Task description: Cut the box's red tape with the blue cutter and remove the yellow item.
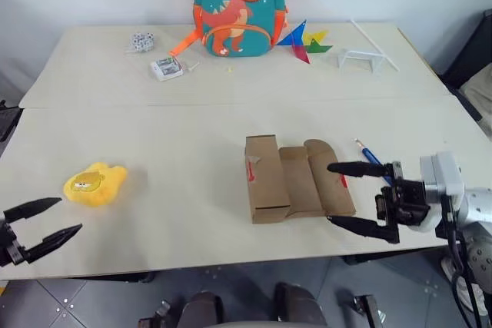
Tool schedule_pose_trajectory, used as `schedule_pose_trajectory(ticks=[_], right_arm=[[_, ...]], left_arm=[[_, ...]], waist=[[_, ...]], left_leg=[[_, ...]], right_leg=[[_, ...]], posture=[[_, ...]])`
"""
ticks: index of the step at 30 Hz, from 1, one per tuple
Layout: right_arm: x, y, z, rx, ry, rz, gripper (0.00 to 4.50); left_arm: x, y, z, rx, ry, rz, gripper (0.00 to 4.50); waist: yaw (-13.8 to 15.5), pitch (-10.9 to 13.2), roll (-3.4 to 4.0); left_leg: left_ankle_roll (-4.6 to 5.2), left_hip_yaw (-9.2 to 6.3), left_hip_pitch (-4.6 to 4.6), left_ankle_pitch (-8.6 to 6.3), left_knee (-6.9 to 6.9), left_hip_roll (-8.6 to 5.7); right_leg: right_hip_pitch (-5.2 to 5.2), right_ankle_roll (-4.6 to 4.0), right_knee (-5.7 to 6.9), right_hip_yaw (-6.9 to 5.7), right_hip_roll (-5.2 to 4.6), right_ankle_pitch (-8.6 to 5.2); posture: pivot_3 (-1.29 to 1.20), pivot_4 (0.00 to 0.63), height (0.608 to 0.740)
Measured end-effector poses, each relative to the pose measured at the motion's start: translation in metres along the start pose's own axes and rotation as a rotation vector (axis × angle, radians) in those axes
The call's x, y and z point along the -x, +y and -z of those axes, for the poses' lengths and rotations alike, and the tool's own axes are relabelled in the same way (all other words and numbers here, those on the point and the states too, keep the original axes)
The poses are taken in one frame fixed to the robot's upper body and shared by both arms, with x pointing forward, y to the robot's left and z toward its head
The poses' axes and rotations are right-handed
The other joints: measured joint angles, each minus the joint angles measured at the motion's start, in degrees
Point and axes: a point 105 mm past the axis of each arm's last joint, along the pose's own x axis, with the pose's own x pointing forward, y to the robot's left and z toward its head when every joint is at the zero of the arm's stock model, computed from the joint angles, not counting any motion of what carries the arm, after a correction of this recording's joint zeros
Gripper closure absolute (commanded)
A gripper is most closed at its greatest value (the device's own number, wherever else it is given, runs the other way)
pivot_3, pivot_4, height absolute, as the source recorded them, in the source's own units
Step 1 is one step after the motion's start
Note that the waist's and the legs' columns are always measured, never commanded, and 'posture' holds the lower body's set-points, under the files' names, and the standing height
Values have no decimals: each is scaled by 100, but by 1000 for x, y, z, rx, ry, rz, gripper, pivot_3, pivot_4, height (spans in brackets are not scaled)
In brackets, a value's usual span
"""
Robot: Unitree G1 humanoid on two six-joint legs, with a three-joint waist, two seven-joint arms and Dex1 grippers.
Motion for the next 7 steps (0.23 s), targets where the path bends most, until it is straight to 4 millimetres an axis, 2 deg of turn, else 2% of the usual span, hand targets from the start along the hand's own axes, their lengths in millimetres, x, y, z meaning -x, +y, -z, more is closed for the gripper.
schedule_pose_trajectory(ticks=[2, 5, 7], right_arm=[[1, 3, 4, 0, -2, 15, 0], [1, 7, 9, 23, -2, 39, 0], [1, 7, 10, 46, 2, 58, 0]], left_arm=[[-4, -6, -2, -16, -17, -9, 688], [-21, -22, -8, -68, -42, 30, 688], [-29, -24, -9, -77, -47, 36, 688]], waist=[[13, -2, -3], [24, -3, -2], [9, -6, 3]], left_leg=[[3, 0, 3, 0, 10, 1], [7, 2, 15, 1, 15, 2], [7, 4, 20, 1, 14, 5]], right_leg=[[10, -4, -5, 3, 0, 2], [25, -11, -13, 8, 0, 3], [24, -16, -8, 10, 2, 1]], posture=[[0, 150, 740], [0, 150, 740], [0, 150, 740]])
